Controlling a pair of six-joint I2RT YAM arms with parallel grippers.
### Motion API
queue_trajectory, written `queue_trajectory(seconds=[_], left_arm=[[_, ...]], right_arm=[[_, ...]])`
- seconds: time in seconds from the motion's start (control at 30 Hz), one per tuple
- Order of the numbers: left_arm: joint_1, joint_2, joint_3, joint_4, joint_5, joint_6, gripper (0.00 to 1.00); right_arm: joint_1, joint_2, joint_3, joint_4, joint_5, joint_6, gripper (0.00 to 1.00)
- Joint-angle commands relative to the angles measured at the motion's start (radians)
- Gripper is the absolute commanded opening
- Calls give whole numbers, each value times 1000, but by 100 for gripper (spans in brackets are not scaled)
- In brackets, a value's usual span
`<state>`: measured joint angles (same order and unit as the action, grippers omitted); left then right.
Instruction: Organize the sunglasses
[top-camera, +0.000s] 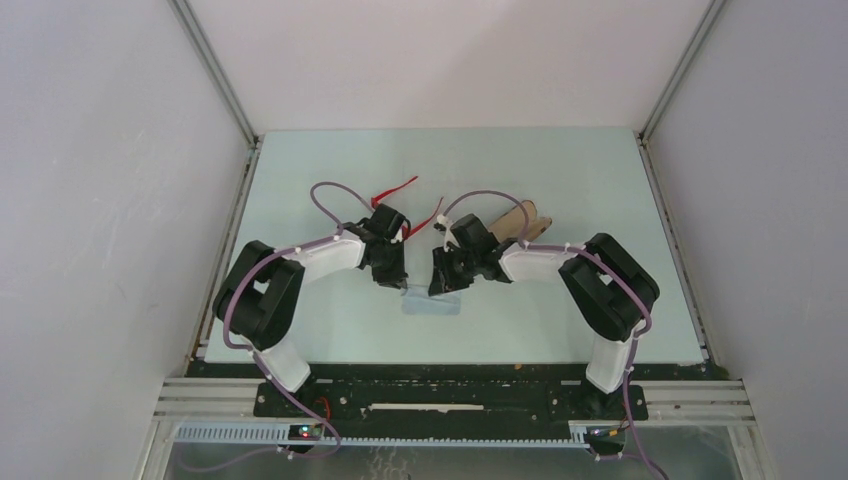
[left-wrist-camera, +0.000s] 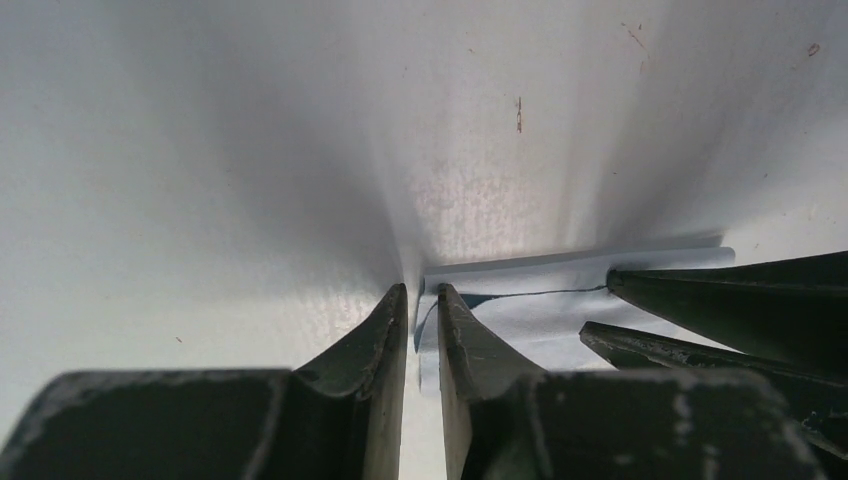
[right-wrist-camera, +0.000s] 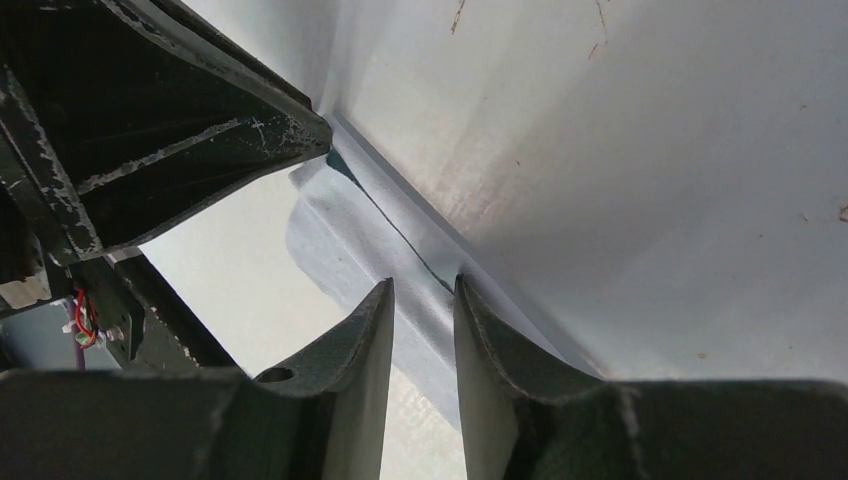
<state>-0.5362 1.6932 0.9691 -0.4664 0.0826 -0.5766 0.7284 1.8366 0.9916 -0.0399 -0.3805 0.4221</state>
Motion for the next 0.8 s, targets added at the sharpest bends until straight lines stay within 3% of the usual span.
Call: queue_trajectory(seconds=[0.0, 0.77], left_arm=[[5, 19, 7, 13, -11, 16, 22], [5, 22, -4, 15, -13, 21, 22]], right_arm=[[14, 16, 28, 13, -14, -4, 36], [151, -151, 28, -161, -18, -216, 33]])
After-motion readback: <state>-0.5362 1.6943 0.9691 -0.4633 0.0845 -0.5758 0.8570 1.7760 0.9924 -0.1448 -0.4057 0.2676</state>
